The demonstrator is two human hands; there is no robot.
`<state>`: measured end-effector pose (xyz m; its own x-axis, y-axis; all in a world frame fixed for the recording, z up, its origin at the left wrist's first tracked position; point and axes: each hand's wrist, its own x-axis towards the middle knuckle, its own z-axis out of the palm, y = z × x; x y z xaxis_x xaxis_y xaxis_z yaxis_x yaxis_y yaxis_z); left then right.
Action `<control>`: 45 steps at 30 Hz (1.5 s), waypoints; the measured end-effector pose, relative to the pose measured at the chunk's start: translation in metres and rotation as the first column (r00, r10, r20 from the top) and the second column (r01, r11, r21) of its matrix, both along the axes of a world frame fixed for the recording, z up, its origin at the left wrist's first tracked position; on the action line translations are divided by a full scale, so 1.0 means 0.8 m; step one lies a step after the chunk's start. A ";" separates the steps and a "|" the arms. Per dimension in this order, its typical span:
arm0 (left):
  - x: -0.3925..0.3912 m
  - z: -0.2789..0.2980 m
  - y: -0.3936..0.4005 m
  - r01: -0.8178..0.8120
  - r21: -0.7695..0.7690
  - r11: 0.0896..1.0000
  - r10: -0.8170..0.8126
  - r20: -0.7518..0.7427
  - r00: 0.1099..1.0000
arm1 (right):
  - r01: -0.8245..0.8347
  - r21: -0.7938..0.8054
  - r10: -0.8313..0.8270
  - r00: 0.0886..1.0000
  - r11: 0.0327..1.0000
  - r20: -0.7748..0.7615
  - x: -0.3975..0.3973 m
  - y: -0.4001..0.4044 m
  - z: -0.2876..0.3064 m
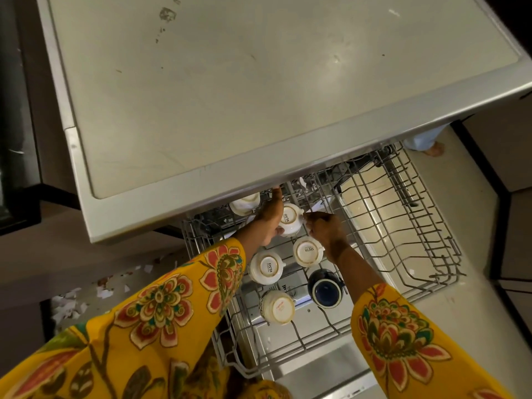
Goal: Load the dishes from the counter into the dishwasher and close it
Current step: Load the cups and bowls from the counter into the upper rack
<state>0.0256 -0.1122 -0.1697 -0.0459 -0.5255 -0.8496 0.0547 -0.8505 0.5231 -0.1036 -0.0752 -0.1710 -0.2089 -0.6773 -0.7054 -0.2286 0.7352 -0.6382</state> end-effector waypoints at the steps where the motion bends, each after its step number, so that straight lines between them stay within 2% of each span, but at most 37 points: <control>1: -0.001 -0.001 0.001 0.005 -0.003 1.000 -0.005 0.006 1.000 | 0.003 -0.001 -0.003 1.000 1.000 0.013 -0.004 0.004 -0.007; 7: -0.005 -0.006 0.011 0.024 -0.011 1.000 -0.024 0.021 1.000 | 0.185 0.031 -0.187 0.969 0.982 0.163 0.013 0.008 0.042; 9: -0.004 -0.006 0.015 0.043 -0.018 0.999 -0.042 0.033 0.999 | 0.187 0.048 -0.193 0.965 0.981 0.177 0.013 0.008 0.037; 14: 0.000 0.002 0.012 0.119 0.008 0.993 -0.119 -0.008 0.993 | 0.199 0.036 -0.202 0.966 0.979 0.163 0.019 0.012 0.034; 21: 0.004 0.019 0.024 0.042 0.028 0.999 -0.041 -0.033 0.999 | 0.157 0.005 -0.157 0.984 0.988 0.087 0.013 0.008 0.036; 30: 0.019 0.047 0.057 -0.096 -0.036 0.995 0.094 -0.050 0.994 | 0.233 -0.025 -0.231 0.971 0.972 0.055 0.012 0.039 0.057; 34: 0.038 0.070 0.087 -0.163 -0.071 0.984 0.160 -0.048 0.986 | 0.168 0.009 -0.168 0.983 0.986 0.070 0.027 0.058 0.076; 36: 0.050 0.084 0.102 -0.206 -0.092 0.974 0.206 -0.017 0.978 | 0.093 0.008 -0.093 0.993 0.996 0.075 0.040 0.070 0.089; 42: 0.095 0.135 0.155 -0.304 -0.163 0.939 0.298 -0.061 0.953 | -0.097 -0.001 0.097 0.992 0.995 0.076 0.092 0.115 0.119; 45: 0.129 0.151 0.188 -0.338 -0.198 0.920 0.343 -0.005 0.939 | -0.191 -0.010 0.191 0.975 0.982 0.112 0.130 0.143 0.136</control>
